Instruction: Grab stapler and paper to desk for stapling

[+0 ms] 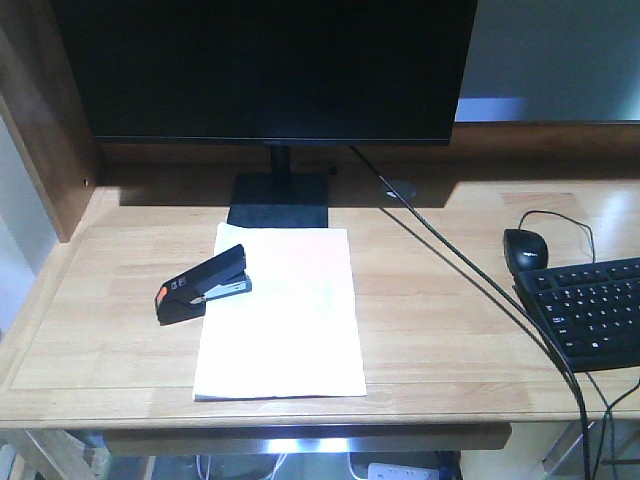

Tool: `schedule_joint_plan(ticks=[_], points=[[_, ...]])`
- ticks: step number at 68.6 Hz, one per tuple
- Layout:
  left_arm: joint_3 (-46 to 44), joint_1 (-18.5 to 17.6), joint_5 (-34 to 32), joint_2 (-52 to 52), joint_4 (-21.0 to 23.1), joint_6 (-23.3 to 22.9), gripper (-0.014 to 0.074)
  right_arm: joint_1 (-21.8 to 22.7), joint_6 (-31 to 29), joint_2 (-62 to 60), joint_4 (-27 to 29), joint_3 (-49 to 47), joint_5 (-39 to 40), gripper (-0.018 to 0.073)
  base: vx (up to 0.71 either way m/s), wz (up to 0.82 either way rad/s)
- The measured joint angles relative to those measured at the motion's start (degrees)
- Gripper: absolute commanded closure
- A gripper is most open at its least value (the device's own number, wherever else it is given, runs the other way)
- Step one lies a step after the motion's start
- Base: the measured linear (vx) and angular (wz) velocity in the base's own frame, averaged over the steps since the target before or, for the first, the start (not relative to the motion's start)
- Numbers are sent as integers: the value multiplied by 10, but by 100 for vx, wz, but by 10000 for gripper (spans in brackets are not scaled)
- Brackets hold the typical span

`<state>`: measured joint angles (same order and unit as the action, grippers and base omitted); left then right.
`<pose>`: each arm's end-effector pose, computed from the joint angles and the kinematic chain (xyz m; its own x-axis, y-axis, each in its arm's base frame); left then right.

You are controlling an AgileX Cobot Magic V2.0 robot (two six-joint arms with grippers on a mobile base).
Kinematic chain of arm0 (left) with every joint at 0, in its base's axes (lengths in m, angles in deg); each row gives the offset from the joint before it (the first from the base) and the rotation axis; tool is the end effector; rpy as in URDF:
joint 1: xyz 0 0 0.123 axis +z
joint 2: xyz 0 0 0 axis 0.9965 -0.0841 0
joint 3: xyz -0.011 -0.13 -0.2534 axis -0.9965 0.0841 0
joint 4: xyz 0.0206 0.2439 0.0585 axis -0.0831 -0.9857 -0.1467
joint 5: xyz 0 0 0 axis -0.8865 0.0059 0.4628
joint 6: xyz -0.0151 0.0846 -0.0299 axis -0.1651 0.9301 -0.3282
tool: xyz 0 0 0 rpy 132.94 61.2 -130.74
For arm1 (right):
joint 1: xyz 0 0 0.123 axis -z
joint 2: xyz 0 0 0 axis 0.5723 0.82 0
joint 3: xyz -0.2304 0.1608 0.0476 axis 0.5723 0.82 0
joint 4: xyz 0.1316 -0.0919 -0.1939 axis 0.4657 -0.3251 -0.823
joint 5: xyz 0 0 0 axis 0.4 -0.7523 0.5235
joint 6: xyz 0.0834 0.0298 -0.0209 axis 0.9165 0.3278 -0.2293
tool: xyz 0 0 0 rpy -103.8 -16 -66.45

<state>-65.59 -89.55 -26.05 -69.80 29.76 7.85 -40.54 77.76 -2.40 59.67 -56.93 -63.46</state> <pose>0.0563 -0.0045 0.1967 -0.0189 -0.0234 -0.9995 0.0788 0.9966 -0.0248 0.0567 0.0047 0.1978 0.0041 -0.0633 -0.9980 -0.0888 0.9940 -0.0634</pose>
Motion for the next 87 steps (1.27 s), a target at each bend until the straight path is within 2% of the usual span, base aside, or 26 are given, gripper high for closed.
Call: schedule_joint_plan(ticks=[87], points=[[0, 0, 0, 0, 0, 0, 603, 0, 14, 0, 2, 0, -1, 568, 0, 0]])
